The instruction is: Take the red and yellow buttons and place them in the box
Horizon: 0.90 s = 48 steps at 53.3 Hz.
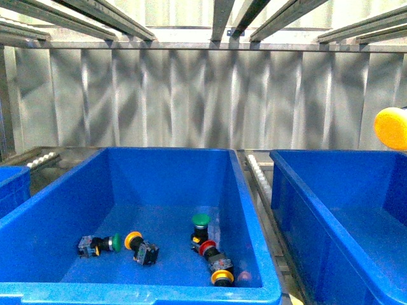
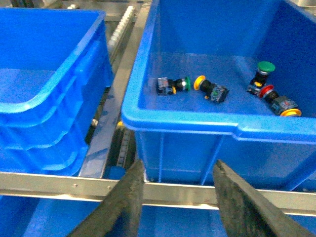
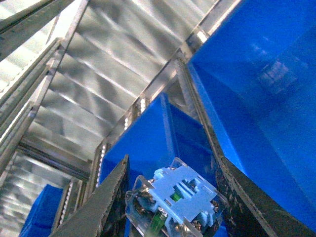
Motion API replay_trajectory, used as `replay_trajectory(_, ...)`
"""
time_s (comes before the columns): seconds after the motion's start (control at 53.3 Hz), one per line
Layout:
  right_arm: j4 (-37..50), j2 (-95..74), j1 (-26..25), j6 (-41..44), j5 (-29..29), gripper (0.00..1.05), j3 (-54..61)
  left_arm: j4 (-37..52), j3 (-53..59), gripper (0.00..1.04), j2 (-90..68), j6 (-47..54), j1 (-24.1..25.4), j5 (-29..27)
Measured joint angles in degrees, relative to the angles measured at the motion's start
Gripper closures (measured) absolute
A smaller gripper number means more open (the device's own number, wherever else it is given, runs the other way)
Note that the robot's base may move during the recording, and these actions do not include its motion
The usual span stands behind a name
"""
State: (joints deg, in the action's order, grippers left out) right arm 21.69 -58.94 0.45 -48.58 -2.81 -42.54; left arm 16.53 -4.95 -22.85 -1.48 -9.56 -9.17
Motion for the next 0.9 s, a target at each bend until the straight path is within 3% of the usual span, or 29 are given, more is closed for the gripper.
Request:
replay_trajectory(0.131, -2.05, 3.89, 2.16, 6.21, -0.98, 0.62, 1.2, -1.22, 0.59, 0.98, 3.34, 0.46, 2.4, 2.47)
replay_trajectory(0.169, -2.47, 4.59, 2.91, 7.63, -1.29, 0.62, 1.66, -1.81, 0.83, 1.03, 4.0, 0.46, 3.91, 5.4)
replay_trajectory(0.225, -3.17, 5.81, 4.17, 9.01, -1.75, 0.62, 2.71, -2.6, 1.46, 1.02, 5.29, 0.81, 7.5, 8.76)
replay_trajectory(0.3, -4.13, 6.88, 5.79, 9.75, -2.4, 0.62, 3.67, -3.32, 1.81, 1.02, 6.43, 0.81, 9.11, 8.61)
replay_trajectory(0.638, -0.68, 9.73, 18.71, 18.71, -13.4, 0.62, 6.54, -5.73, 3.76, 1.02, 12.2, 0.92, 9.31, 9.18)
replay_trajectory(0.732, 0.63, 9.7, 21.7, 19.91, -15.8, 0.62, 7.91, -11.32, 3.76, 1.02, 16.55, 0.94, 9.31, 9.18)
replay_trajectory(0.788, 1.38, 9.7, 23.71, 20.96, -17.99, 0.62, 8.59, -15.91, 3.76, 0.95, 20.37, 0.92, 9.31, 9.2)
replay_trajectory(0.901, 2.69, 9.73, 27.98, 23.21, -22.36, 0.62, 9.18, -16.57, 3.76, 0.73, 21.81, 0.96, 9.38, 9.16)
